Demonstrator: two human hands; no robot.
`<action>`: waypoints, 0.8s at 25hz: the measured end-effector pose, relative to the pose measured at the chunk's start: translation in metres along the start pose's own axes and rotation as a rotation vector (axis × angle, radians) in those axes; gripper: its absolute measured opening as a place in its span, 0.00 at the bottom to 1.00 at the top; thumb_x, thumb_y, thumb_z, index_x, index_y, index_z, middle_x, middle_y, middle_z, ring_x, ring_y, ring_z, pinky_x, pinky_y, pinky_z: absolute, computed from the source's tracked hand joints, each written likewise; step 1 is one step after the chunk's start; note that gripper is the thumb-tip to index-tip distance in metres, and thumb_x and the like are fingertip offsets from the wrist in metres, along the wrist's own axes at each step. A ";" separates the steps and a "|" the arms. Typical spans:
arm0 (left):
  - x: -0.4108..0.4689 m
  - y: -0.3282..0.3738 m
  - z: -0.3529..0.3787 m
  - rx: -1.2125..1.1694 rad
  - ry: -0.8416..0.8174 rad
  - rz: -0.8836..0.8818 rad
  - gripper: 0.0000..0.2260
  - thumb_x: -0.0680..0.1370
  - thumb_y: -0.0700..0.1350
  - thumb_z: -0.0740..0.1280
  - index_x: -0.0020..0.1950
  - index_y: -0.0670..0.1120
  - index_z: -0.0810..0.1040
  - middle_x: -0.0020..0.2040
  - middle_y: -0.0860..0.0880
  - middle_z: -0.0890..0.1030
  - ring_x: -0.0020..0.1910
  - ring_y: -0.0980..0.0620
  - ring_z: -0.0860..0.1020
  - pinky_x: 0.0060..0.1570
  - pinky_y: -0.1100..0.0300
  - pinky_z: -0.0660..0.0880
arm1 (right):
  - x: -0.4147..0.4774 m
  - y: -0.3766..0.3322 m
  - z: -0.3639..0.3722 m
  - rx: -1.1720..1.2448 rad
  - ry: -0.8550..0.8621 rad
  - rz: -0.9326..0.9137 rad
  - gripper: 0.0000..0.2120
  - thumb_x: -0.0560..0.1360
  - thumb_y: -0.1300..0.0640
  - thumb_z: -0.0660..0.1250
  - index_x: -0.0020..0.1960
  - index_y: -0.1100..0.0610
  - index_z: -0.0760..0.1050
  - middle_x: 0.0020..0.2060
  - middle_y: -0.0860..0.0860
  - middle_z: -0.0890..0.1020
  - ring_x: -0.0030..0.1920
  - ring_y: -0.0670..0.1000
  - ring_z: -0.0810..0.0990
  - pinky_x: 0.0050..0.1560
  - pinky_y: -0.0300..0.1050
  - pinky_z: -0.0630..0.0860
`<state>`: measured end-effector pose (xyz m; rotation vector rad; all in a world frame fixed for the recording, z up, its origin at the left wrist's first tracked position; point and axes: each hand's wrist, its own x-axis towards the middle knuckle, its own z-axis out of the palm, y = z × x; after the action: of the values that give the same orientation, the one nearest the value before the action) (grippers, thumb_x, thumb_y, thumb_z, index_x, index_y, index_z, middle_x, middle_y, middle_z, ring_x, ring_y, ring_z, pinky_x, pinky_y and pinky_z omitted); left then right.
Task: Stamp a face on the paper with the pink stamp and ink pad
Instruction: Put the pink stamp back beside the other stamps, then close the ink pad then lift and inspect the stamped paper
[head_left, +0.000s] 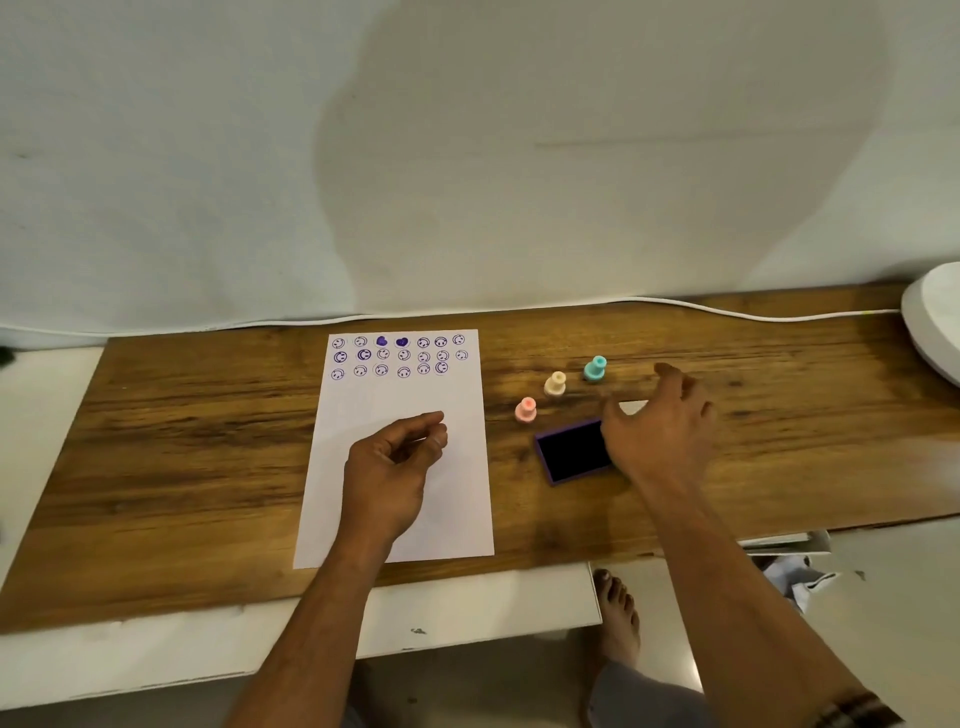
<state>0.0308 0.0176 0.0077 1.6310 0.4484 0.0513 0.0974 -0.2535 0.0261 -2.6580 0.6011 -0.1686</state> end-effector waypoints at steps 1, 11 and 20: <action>-0.001 0.000 0.000 0.003 -0.001 0.000 0.11 0.76 0.43 0.76 0.56 0.57 0.87 0.54 0.58 0.88 0.54 0.62 0.84 0.57 0.64 0.79 | 0.001 0.003 0.001 -0.021 -0.047 0.057 0.40 0.73 0.37 0.73 0.76 0.56 0.64 0.73 0.63 0.70 0.72 0.65 0.68 0.68 0.63 0.70; 0.000 -0.002 0.000 0.031 0.015 0.006 0.12 0.76 0.44 0.76 0.53 0.61 0.86 0.51 0.63 0.87 0.53 0.63 0.84 0.53 0.69 0.79 | 0.003 0.003 -0.001 0.081 -0.017 0.110 0.46 0.70 0.39 0.77 0.77 0.56 0.59 0.72 0.62 0.71 0.70 0.64 0.69 0.67 0.63 0.71; 0.001 -0.002 0.003 0.096 0.030 0.014 0.12 0.76 0.46 0.76 0.52 0.64 0.85 0.49 0.70 0.85 0.53 0.65 0.83 0.52 0.67 0.77 | -0.067 -0.021 0.020 -0.005 -0.179 -0.097 0.46 0.71 0.35 0.75 0.78 0.54 0.57 0.75 0.57 0.68 0.72 0.61 0.71 0.66 0.56 0.76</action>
<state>0.0321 0.0149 0.0051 1.7293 0.4684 0.0658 0.0493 -0.2002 0.0147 -2.6714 0.4164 0.0436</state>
